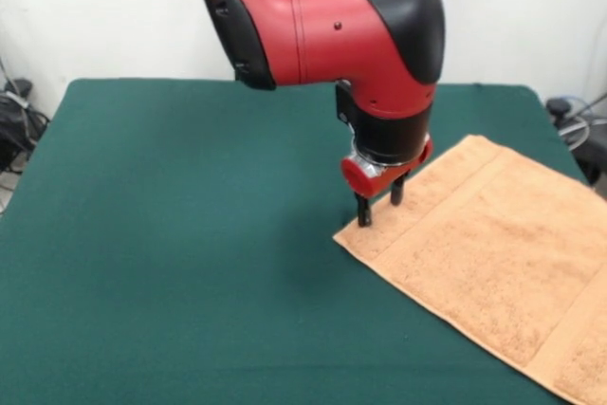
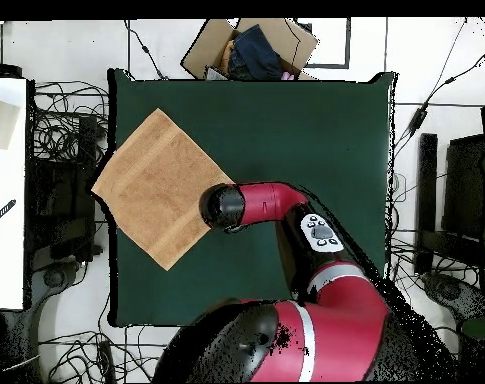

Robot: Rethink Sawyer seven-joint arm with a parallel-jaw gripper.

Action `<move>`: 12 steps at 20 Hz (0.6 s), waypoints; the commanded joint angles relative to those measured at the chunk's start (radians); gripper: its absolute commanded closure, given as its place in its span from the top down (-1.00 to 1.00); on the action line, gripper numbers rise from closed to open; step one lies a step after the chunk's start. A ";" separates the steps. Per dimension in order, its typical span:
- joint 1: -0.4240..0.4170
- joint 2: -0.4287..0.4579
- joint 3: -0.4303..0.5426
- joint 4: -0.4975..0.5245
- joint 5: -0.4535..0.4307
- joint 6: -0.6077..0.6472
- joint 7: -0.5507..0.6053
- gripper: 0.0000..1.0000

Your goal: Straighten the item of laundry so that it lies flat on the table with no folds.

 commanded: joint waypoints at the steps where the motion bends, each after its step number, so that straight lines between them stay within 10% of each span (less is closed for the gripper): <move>1: -0.050 0.064 -0.052 -0.027 -0.062 0.060 0.026 1.00; 12: -0.111 0.025 -0.040 0.008 -0.085 0.068 -0.034 1.00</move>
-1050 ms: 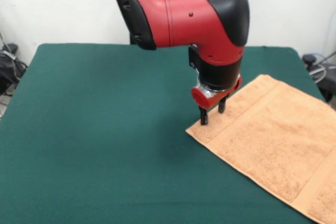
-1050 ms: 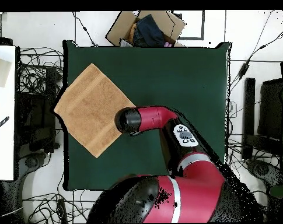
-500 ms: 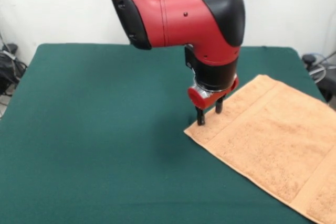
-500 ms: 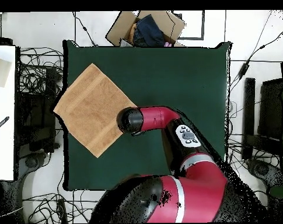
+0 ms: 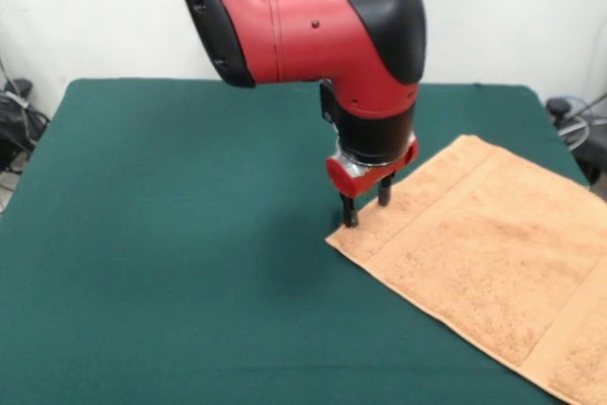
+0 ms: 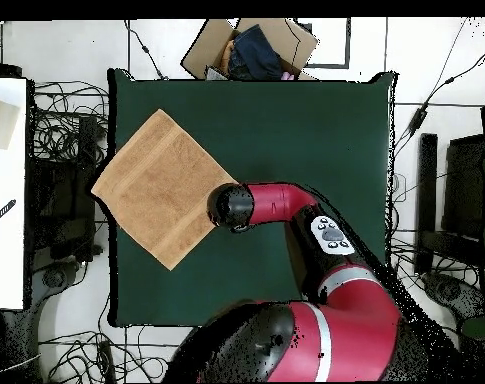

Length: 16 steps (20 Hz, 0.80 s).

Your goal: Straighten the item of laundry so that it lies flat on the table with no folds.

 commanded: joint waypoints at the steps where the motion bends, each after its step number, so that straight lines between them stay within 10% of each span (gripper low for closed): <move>1: -0.083 0.025 -0.042 0.006 -0.088 0.070 -0.040 1.00; 16: -0.160 0.053 0.013 -0.061 -0.126 0.164 -0.104 1.00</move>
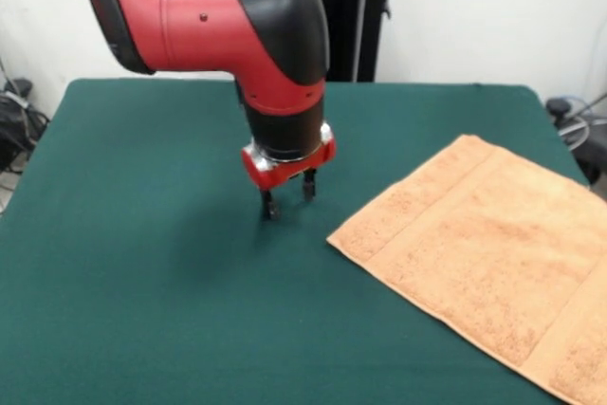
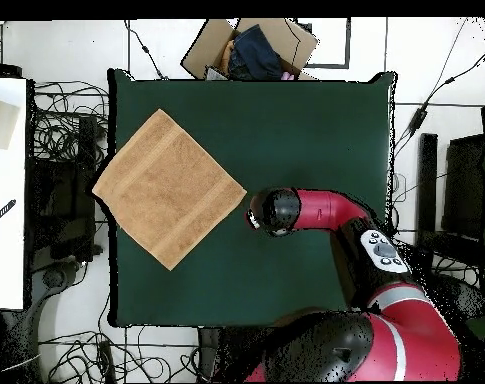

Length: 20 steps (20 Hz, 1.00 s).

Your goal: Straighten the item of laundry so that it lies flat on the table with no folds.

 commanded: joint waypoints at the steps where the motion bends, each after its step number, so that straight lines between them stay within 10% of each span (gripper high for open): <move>1: -0.012 0.071 0.023 -0.052 -0.066 0.102 -0.091 1.00; 20: -0.142 0.239 0.170 0.057 0.150 0.069 -0.016 1.00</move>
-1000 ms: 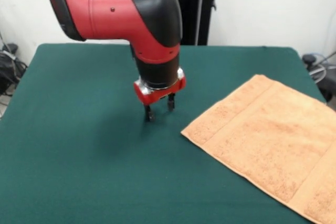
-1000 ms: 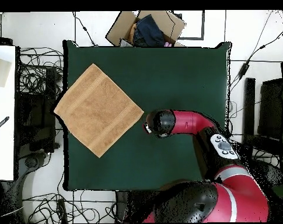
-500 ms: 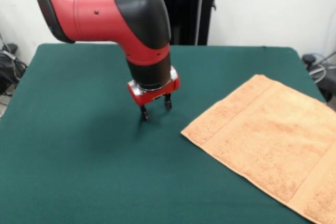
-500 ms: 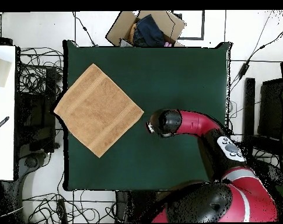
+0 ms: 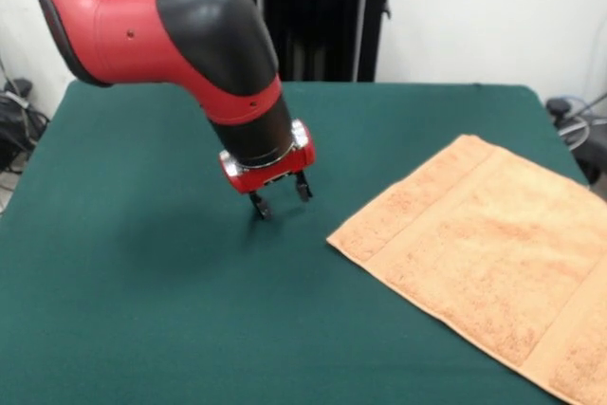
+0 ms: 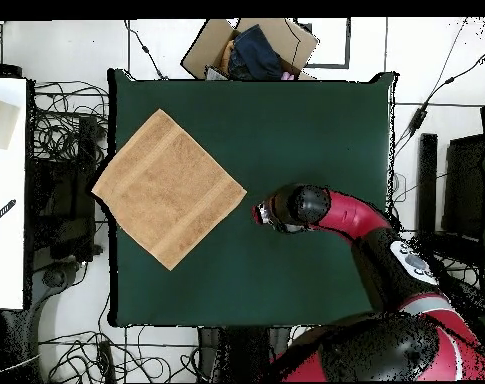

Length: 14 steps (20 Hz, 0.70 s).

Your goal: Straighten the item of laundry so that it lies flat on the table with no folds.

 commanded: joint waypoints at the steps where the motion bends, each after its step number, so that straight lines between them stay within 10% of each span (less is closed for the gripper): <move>1: -0.004 0.192 0.091 0.057 0.008 0.015 -0.014 1.00; 14: -0.037 0.231 0.137 0.102 0.041 -0.030 0.017 1.00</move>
